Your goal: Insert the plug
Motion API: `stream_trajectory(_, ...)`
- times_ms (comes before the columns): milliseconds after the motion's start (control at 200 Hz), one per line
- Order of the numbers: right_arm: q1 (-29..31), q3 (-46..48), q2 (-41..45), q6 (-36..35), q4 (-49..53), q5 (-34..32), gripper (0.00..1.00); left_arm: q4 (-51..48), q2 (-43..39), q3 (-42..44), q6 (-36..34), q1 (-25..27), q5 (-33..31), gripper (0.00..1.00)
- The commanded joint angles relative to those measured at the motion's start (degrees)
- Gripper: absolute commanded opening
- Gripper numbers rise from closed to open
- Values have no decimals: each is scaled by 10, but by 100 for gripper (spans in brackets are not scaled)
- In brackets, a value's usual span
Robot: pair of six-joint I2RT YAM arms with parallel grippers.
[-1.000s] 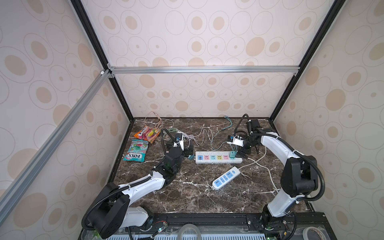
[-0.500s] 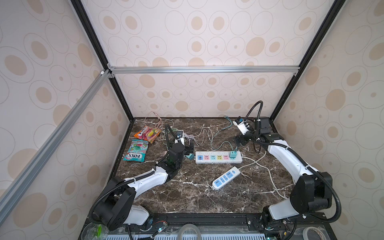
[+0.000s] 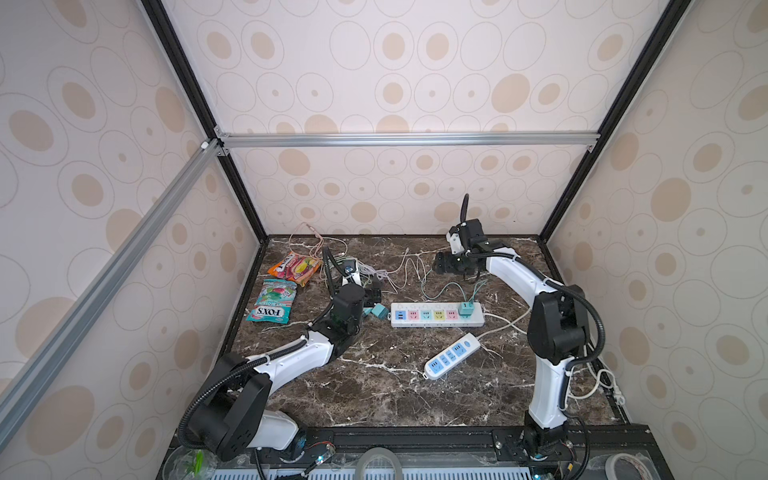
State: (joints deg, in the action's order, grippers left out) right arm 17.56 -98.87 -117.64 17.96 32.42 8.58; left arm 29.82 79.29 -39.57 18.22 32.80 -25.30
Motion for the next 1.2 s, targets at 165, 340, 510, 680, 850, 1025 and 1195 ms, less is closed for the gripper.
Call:
stream_trajectory(165,3,-170,-162,142,27,-62,64,-14,-15,7,18,-9,0,98)
stream_trajectory(340,11,-231,-227,172,44,-74,65,-15,-27,21,15,-15,-7,99)
stream_trajectory(510,16,-252,-257,183,38,-76,57,-15,-37,34,13,-24,-8,99)
stream_trajectory(680,19,-276,-273,169,44,-87,30,-20,-47,41,16,-30,-7,99)
stream_trajectory(850,15,-239,-195,109,-34,-92,2,-38,-59,38,12,-34,8,98)
stream_trajectory(1025,-31,-205,-108,76,-82,-102,0,-48,-56,34,10,-34,31,98)
stream_trajectory(1195,-96,-161,-57,36,-126,-95,0,-59,-41,16,13,-34,48,98)
